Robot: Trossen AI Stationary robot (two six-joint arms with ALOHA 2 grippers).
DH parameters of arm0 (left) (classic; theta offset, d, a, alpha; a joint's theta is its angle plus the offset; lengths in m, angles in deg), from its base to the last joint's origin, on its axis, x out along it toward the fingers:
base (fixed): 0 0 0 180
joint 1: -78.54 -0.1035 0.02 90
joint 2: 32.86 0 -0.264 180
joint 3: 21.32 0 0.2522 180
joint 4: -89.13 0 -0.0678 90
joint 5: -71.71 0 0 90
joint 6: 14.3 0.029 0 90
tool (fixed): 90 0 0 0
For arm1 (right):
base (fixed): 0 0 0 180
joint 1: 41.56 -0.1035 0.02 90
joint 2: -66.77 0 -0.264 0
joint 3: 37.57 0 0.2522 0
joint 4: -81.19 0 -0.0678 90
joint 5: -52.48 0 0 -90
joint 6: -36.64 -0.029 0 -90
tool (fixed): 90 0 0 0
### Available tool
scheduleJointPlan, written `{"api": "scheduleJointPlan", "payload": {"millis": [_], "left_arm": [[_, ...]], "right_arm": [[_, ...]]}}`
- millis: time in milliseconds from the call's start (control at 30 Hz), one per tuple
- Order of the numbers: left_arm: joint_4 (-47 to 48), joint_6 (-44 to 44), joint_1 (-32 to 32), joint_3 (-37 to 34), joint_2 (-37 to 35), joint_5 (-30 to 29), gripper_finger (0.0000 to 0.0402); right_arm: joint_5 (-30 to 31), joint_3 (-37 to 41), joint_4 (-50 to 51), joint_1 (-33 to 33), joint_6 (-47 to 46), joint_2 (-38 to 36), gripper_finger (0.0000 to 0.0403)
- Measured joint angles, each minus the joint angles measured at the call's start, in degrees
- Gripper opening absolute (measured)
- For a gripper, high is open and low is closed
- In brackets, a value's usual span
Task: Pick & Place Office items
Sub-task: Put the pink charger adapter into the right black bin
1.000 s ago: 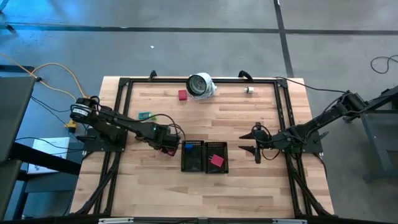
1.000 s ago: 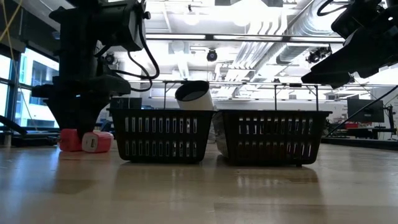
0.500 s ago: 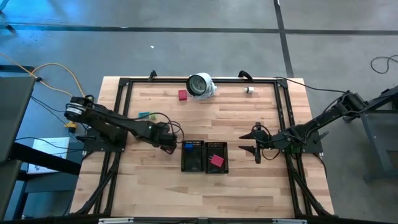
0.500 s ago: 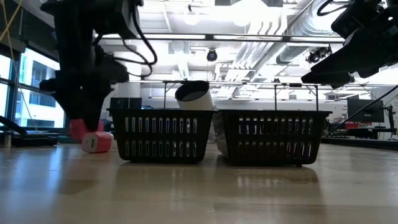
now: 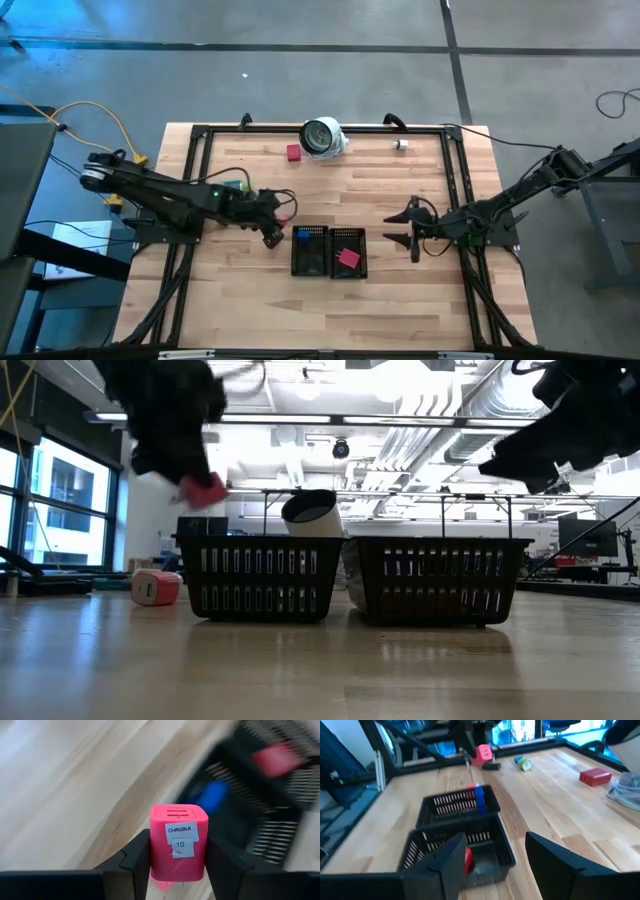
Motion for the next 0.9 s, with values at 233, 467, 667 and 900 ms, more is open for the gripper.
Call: {"api": "scheduleJointPlan", "payload": {"millis": [233, 467, 667, 900], "left_arm": [[-10.78, 18.70, 3.06, 0.04, -1.94, -0.77, 0.0143], [-18.35, 34.95, 6.10, 0.07, -1.94, -10.26, 0.0143], [-26.94, 52.97, 7.80, 0.09, -1.94, -16.49, 0.0143], [-30.84, 63.45, 6.80, 0.15, -1.53, -16.68, 0.0143]], "right_arm": [[0.02, 0.00, -6.21, 0.03, -1.74, 0.01, 0.0194], [0.02, 0.00, -17.82, 0.71, -4.45, 0.52, 0.0189], [-0.01, 0.00, -23.54, 4.47, -9.18, 4.33, 0.0176], [-3.81, -3.77, -27.22, 10.54, -13.73, 13.85, 0.0174]]}}
